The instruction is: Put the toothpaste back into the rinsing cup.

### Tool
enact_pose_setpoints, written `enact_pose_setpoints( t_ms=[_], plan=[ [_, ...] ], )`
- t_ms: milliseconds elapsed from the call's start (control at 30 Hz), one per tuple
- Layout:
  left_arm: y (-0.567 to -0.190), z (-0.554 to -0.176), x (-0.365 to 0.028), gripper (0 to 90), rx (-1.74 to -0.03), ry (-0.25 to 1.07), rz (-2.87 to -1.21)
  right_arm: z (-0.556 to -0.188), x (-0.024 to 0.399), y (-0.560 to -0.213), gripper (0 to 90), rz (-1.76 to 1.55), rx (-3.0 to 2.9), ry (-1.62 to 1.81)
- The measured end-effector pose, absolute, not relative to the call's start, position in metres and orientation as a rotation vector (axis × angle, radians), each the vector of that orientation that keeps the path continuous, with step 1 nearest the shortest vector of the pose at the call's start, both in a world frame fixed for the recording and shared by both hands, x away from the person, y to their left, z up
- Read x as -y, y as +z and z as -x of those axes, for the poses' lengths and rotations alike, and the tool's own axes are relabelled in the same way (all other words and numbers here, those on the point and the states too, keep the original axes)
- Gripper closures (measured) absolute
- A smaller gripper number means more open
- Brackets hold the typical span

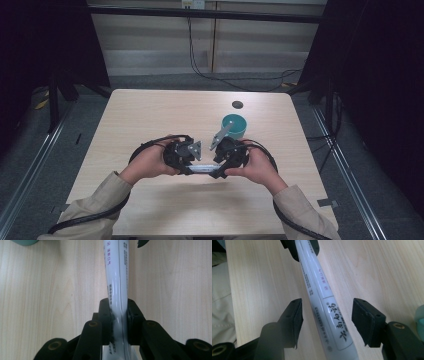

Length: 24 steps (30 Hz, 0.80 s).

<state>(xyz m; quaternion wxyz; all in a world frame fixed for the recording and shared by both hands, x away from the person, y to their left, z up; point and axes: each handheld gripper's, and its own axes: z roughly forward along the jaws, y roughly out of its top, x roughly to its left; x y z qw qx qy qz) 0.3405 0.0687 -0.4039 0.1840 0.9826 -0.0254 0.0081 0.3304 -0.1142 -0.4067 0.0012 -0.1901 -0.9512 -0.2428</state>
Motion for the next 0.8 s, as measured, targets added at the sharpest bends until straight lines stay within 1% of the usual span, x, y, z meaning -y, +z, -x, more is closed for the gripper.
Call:
enact_pose_setpoints(
  t_ms=[500,733,767,800],
  plan=[
    [-0.4038,-0.3395,-0.0651,77.6,0.118,0.028,-2.758,-0.3355,0.108,-0.4129,47.6,0.563,2.972,-0.697],
    [-0.4035,-0.3383,-0.0649,77.5,0.102,0.026,-2.742,-0.3347,0.1057,-0.413,48.8,0.573,2.964,-0.699],
    [-0.4032,-0.3388,-0.0653,77.4,0.1,0.025,-2.738,-0.3337,0.1057,-0.4122,51.8,0.575,2.958,-0.701],
    [-0.4032,-0.3388,-0.0653,77.4,0.1,0.025,-2.738,-0.3337,0.1057,-0.4122,51.8,0.575,2.958,-0.701]
  ],
)
